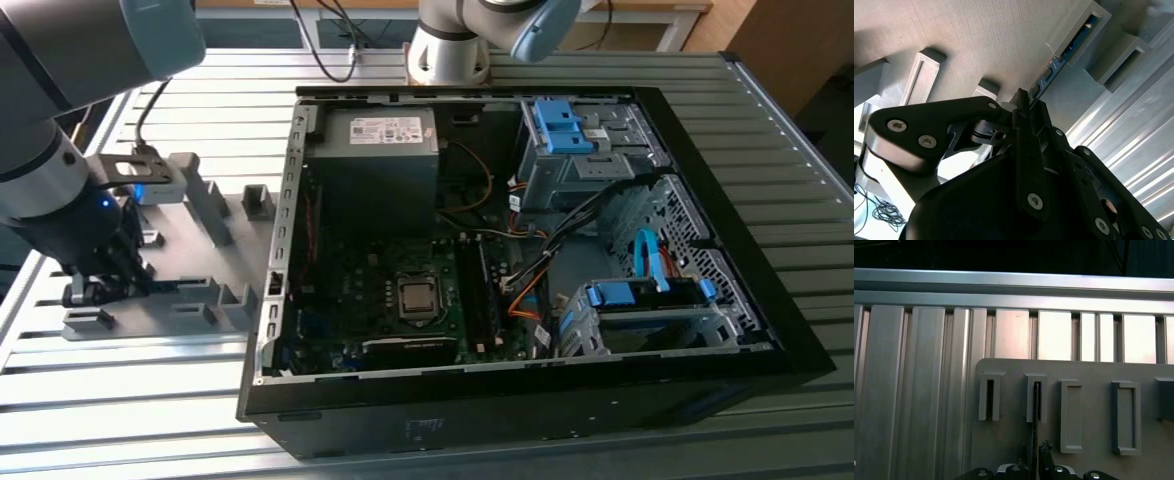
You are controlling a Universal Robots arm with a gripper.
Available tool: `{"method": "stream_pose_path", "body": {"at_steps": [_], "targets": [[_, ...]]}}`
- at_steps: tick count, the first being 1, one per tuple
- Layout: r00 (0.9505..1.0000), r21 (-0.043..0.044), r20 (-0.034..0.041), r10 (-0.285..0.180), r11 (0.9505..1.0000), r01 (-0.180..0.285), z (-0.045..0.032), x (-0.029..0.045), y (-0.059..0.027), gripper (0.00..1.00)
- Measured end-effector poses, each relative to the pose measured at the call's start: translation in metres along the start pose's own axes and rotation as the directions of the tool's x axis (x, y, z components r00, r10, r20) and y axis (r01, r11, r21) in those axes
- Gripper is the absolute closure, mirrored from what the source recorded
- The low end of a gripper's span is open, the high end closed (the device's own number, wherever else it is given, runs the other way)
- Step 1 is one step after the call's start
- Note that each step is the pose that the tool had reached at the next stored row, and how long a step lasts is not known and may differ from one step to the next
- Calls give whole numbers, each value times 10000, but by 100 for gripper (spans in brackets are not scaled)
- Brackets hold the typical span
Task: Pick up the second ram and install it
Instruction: 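Pick up the second ram and move it above second insertion slot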
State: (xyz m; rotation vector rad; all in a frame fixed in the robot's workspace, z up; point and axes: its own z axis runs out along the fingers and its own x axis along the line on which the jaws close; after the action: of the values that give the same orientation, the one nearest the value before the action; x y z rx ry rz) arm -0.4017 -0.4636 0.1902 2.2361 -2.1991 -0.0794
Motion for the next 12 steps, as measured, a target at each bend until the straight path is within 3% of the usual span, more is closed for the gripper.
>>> {"method": "stream_pose_path", "body": {"at_steps": [12], "targets": [[10000, 1, 0, 0, 10000, 0, -6, 0, 0, 76]]}}
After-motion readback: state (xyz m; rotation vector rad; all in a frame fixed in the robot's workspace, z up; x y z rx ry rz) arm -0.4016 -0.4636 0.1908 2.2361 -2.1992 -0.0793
